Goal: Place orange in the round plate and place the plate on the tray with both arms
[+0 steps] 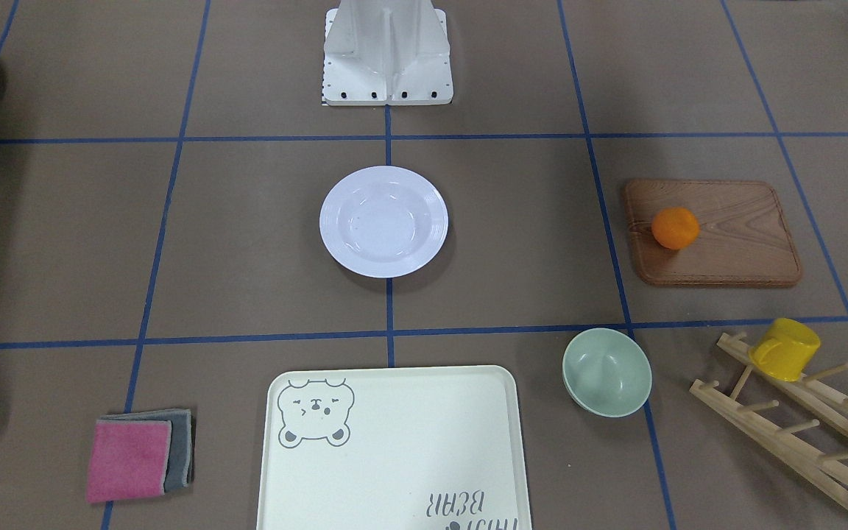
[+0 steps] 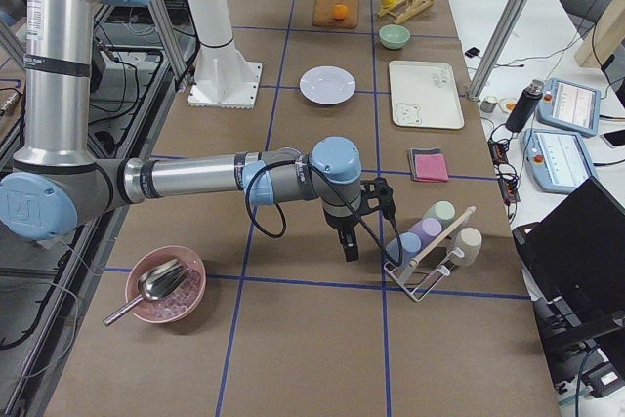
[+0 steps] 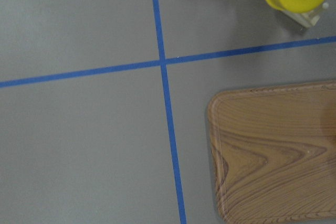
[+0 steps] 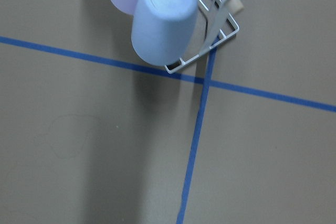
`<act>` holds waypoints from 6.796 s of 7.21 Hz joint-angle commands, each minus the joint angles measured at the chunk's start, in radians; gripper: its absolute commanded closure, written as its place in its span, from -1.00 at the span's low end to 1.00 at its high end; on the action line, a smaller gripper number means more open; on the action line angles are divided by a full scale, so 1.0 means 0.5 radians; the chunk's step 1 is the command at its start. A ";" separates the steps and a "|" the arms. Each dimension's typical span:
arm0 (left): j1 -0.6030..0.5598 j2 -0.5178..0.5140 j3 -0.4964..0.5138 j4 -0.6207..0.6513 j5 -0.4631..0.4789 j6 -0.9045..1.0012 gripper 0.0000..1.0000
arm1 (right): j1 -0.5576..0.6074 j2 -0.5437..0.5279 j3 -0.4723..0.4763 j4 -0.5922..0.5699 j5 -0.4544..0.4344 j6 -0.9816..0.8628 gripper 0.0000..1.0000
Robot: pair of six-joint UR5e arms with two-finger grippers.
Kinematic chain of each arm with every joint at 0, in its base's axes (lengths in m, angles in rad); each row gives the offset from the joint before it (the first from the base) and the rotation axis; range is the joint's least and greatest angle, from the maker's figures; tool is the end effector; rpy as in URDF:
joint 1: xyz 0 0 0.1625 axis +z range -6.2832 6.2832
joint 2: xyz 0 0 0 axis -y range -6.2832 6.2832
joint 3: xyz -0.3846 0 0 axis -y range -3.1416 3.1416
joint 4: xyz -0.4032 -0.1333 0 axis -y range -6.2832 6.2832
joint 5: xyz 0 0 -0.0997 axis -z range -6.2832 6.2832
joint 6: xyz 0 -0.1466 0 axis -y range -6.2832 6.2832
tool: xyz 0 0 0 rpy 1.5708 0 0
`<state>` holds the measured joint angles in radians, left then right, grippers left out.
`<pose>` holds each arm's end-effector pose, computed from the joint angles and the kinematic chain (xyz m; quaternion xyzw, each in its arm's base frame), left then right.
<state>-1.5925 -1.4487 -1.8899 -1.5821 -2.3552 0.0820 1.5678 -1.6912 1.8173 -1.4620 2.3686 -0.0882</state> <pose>-0.0399 -0.4668 0.5462 0.1156 0.3747 0.0674 0.9174 0.0269 -0.4747 0.5700 0.1243 -0.3808 -0.0872 0.9121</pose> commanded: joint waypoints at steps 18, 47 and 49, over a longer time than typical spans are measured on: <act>1.577 -0.262 0.245 -1.070 0.728 -1.925 -0.97 | -0.344 0.020 0.072 0.335 -0.187 0.775 -1.00; 2.360 -2.008 0.868 -0.082 1.225 -2.907 -0.97 | -0.595 0.093 0.231 0.423 -0.178 1.295 -1.00; 2.207 -1.917 0.722 -0.045 1.192 -2.743 -0.97 | -0.772 0.094 0.225 0.885 -0.178 1.913 -1.00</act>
<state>-0.4378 -2.4404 -1.4809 -1.6169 -1.7477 -1.3457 1.2332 -1.6452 1.9301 -1.1485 2.2797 0.6890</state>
